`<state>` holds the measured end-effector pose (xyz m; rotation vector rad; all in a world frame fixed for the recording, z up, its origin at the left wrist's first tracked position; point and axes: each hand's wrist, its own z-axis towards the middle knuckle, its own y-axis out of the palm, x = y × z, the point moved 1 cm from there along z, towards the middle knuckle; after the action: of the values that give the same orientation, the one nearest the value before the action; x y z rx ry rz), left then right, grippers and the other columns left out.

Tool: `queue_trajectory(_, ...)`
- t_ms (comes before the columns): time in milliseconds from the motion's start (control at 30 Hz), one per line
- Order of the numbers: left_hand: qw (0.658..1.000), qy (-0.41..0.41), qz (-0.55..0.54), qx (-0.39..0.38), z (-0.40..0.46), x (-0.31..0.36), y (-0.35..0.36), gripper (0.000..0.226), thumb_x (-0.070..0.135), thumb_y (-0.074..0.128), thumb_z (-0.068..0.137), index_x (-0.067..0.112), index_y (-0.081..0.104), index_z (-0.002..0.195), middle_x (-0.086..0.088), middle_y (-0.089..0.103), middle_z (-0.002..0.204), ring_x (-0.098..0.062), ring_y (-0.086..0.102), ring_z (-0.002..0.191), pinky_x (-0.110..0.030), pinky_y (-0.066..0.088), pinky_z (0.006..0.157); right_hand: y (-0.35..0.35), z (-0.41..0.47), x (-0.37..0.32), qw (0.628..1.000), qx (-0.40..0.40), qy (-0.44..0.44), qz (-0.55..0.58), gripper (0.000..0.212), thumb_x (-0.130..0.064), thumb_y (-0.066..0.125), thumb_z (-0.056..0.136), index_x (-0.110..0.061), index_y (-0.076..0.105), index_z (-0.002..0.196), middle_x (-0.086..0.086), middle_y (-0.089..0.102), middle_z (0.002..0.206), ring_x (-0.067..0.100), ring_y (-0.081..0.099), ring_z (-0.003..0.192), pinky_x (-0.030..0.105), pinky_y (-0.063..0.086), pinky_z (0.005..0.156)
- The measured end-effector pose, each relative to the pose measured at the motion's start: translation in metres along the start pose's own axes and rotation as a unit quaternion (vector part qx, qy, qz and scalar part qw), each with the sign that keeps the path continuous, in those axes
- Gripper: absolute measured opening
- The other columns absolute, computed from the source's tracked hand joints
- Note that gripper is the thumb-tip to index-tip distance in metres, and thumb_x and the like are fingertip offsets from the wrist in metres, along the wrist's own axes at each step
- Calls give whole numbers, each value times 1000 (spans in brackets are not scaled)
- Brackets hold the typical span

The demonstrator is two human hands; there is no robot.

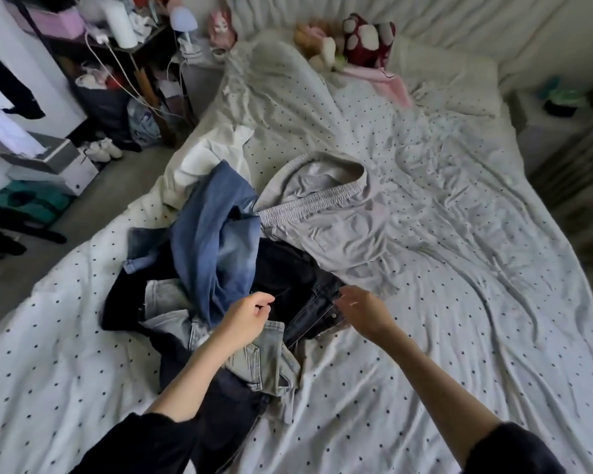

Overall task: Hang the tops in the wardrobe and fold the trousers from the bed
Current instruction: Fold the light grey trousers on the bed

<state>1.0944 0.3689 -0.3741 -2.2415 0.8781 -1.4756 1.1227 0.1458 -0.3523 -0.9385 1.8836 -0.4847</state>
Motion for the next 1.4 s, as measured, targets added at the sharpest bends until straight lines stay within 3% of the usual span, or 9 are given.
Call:
queue_trajectory(267,981,112,155,-39,127,9,30,47,22,37,100,17,28,146,-4,21,155,-19,14,143,-32,16,114,-28,159,-10,980,122,-45,-148,52,-21,49,95,-13,31,144,14,39,144,30,37,131,42,36,102)
queue_trajectory(500,925,86,335,-158,195,-23,54,56,43,21,101,29,-3,150,-1,-21,156,-25,-24,141,-49,-11,113,-45,279,-42,874,210,-114,-422,69,-15,47,90,-23,14,150,5,7,159,29,-5,145,57,0,113)
queue_trajectory(667,926,66,322,-186,201,-29,55,56,45,21,100,32,-3,149,2,-21,155,-24,-24,141,-47,-14,112,-48,285,-17,864,223,-100,-439,36,-2,44,87,-9,56,121,12,54,126,30,40,123,43,24,103)
queue_trajectory(800,951,57,257,-163,197,-18,43,56,39,32,100,28,8,150,2,-10,158,-21,-13,144,-44,-6,115,-49,239,8,867,235,-193,-394,18,2,57,82,-2,68,96,15,66,105,31,56,106,41,39,89)
queue_trajectory(867,982,79,166,-30,191,-7,35,57,27,44,98,21,18,149,-2,6,158,-19,5,145,-40,8,116,-52,211,14,861,246,-257,-364,9,2,72,71,-4,70,78,11,70,85,29,64,90,39,48,79)
queue_trajectory(967,960,155,196,130,187,20,21,74,16,57,90,19,14,150,-9,8,157,-25,8,145,-44,16,115,-69,165,26,855,263,-318,-315,14,-2,82,65,-6,69,68,8,68,73,26,66,74,36,53,67)
queue_trajectory(1067,932,171,308,85,190,55,15,86,23,59,89,28,-2,150,-4,-7,158,-26,-15,144,-51,-7,112,-89,117,43,849,279,-338,-294,15,-5,81,68,-8,66,68,6,65,70,24,62,65,32,50,61)
queue_trajectory(1133,915,158,370,33,188,69,23,72,30,56,91,28,13,149,0,9,158,-25,-17,143,-55,-15,108,-97,92,55,845,281,-349,-292,15,-6,81,69,-9,66,68,6,64,70,25,62,65,32,50,61)
queue_trajectory(1400,891,225,382,96,101,130,81,28,32,44,97,25,61,118,8,62,116,-15,48,118,-45,13,109,-175,0,118,853,290,-311,-302,18,-11,82,66,-5,65,71,11,67,73,29,67,75,37,56,63)
